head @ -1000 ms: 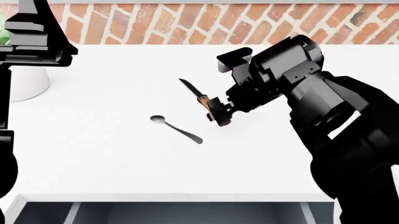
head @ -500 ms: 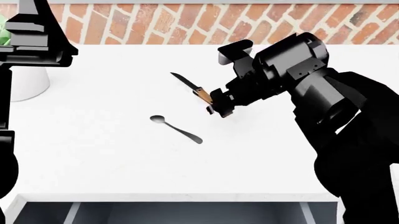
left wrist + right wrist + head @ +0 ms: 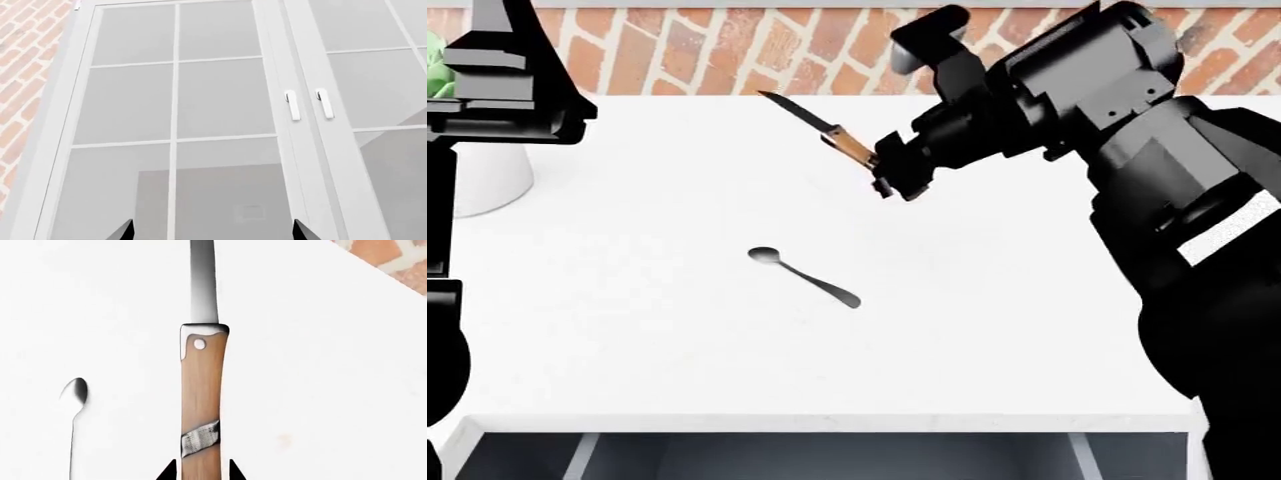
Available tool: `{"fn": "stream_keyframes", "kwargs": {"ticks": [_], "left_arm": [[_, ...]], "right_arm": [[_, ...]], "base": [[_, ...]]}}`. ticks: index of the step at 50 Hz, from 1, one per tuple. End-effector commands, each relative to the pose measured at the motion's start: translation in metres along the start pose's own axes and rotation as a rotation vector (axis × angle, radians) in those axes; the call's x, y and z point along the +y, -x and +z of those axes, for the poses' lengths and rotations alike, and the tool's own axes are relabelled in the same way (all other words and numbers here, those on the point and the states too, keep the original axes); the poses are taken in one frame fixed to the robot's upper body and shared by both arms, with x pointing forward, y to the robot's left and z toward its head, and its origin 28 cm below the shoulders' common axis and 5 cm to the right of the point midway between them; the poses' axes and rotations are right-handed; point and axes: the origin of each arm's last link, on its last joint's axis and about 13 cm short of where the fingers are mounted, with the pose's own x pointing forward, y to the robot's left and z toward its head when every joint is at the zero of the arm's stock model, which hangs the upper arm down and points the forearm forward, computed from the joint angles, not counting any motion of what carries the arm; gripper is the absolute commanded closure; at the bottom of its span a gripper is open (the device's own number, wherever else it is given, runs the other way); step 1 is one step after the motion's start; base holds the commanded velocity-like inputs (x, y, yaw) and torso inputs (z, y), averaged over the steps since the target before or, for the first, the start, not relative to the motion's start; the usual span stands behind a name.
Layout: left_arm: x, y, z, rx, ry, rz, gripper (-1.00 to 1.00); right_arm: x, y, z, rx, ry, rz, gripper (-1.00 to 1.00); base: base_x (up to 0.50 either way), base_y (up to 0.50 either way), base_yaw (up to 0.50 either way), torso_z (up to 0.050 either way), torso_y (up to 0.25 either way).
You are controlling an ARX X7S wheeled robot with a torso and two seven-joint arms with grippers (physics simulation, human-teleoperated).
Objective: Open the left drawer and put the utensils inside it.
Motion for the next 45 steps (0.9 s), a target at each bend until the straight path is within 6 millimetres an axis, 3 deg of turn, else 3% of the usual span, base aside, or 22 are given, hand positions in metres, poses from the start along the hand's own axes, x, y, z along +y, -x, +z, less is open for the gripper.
{"fn": "stream_keyframes", "kwargs": {"ticks": [1,14,25,45], "left_arm": [[0.007,-0.003,-0.006,0.010,-0.008,0.029,-1.00],[0.007,-0.004,-0.005,0.008,-0.010,0.033,-1.00],[0.008,-0.004,-0.006,0.011,-0.011,0.035,-1.00],[0.008,-0.003,-0.007,0.012,-0.011,0.035,-1.00]], "right_arm": [[0.001,0.020,-0.001,-0.014,0.145,0.132,1.00],[-0.008,0.038,-0.016,-0.030,0.148,0.290,1.00],[0.006,0.047,-0.028,-0.037,0.170,0.439,1.00],[0.006,0.043,-0.021,-0.062,0.170,0.418,1.00]], "base": [[0.00,0.00,0.00,0.000,0.000],[0.00,0.00,0.00,0.000,0.000],[0.00,0.00,0.00,0.000,0.000],[0.00,0.00,0.00,0.000,0.000]]}}
